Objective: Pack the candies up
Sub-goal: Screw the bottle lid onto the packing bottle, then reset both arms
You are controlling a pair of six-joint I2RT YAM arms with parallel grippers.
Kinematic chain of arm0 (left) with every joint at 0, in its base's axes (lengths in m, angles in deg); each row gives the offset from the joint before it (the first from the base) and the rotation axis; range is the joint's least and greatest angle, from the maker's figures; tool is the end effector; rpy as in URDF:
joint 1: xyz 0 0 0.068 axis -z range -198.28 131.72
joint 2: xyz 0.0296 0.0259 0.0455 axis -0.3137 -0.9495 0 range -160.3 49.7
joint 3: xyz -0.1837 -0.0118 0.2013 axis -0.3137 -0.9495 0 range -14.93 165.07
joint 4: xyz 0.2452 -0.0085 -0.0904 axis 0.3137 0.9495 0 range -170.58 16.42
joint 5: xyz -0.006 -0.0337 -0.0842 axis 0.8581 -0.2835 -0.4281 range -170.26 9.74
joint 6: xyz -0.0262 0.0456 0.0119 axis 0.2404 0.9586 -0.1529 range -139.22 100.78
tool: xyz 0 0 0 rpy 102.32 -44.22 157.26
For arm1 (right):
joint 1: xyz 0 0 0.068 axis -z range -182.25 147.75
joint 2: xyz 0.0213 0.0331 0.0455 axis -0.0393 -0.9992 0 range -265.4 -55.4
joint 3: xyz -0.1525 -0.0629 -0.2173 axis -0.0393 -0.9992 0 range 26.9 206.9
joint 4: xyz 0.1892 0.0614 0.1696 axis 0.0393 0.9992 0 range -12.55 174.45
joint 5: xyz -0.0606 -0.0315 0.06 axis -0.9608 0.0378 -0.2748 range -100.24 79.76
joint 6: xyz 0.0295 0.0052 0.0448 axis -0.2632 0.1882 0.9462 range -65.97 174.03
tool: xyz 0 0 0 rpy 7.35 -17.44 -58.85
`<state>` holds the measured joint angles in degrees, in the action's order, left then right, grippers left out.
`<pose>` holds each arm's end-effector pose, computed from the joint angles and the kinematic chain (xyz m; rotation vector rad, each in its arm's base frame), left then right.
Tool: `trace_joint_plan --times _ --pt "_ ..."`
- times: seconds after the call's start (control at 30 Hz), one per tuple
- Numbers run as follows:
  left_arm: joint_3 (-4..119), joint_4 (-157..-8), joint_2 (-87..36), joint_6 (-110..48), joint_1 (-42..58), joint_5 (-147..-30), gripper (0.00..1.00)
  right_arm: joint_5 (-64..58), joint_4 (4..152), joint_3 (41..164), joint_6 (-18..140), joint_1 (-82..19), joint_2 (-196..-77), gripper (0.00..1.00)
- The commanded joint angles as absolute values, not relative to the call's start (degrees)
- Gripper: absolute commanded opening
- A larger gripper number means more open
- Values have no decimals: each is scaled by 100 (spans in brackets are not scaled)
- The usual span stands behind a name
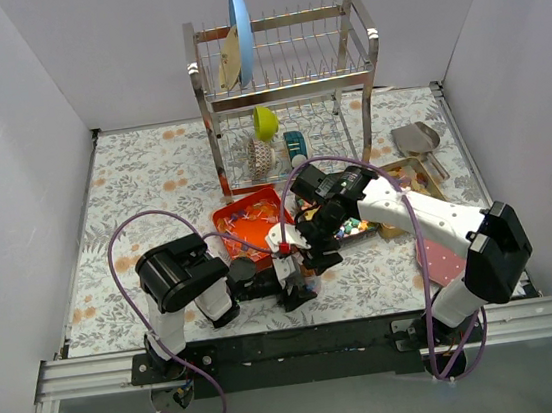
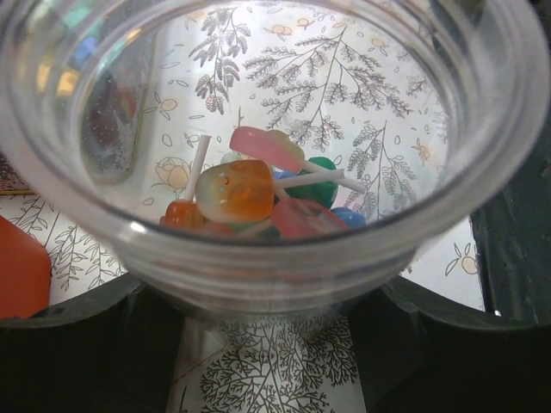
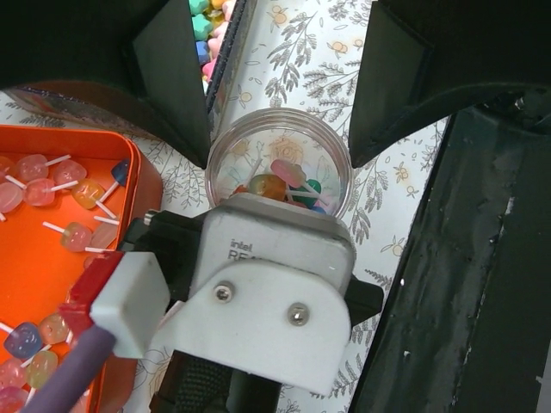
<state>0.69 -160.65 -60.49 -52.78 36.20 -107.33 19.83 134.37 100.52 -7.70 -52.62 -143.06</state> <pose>0.1342 -0.2159 0.0857 0.7447 1.9381 -1.4517 0.1748 0.2391 0.2770 -2.2950 1.3993 0.6731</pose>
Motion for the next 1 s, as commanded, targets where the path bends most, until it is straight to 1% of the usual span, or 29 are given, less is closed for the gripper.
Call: trace_joint_plan --times 0.0,0.03,0.07,0.13,0.17,0.27,0.37,0.4,0.43,0.47,0.5,0.53,0.6,0.63,0.67,0.7,0.77,0.83,0.87,0.93,0.97 --pt "19 -16056 -6086 -5367 3603 -10663 0 2342 13317 10100 -513 -5323 -14417 54" --pt "19 -16056 -6087 -5367 3595 -10654 0 2299 13256 10038 -320 -5340 -14391 51" --pt "27 -16047 -6078 -5367 3603 -10645 0 2246 12986 9924 343 -5358 -14347 51" --pt "45 -15986 -6069 -5367 3595 -10593 0 2089 12694 9512 996 -5367 -14111 48" --pt "54 -15968 -6060 -5367 3595 -10575 0 2009 12397 9371 1739 -5367 -14022 47" --pt "28 -15959 -6051 -5350 3603 -10522 0 1658 12201 8975 2666 -5367 -13741 45" --pt "-8 -15950 -6016 -5314 3595 -10514 0 1674 12227 8860 2837 -5367 -13600 46" --pt "-17 -15950 -5981 -5323 3595 -10505 5 1675 12227 8860 2811 -5367 -13573 48" --pt "-8 -15907 -5946 -5332 3595 -10487 17 1640 12227 8860 2784 -5367 -13564 51" --pt "-25 -15863 -5894 -5332 3595 -10444 51 1579 12218 8877 2758 -5367 -13564 57" --pt "-60 -15854 -5841 -5358 3595 -10374 75 1413 12218 8912 2705 -5350 -13556 67" --pt "-148 -15871 -5658 -5376 3586 -10225 98 1324 12288 9052 2661 -5341 -13547 70" --pt "-236 -15671 -5385 -5306 3586 -10145 98 1332 12437 9228 2425 -5279 -13564 78" --pt "-254 -15530 -5088 -5279 3560 -10101 98 1349 12664 9316 2363 -5262 -13564 79" --pt "-271 -15363 -4884 -5236 3551 -10074 98 1358 12762 9534 2319 -5244 -13573 86" --pt "-280 -14961 -4691 -5227 3533 -10083 98 1384 12850 9632 2283 -5200 -13573 98" --pt "-315 -14537 -4059 -5174 3463 -10109 98 1385 13087 9973 2274 -5156 -13556 98" --pt "-280 -13712 -3549 -5060 3376 -10179 98 1498 13167 10160 2405 -5025 -13503 98" --pt "-263 -13091 -3042 -5007 3349 -10223 98 1542 13167 10291 2493 -4972 -13485 98" --pt "-228 -12342 -2433 -4744 3252 -10407 98 1263 13167 10467 2800 -4823 -13459 98" --pt "-201 -11520 -1786 -4604 3226 -10460 98 1122 13159 10546 3150 -4718 -13468 98"
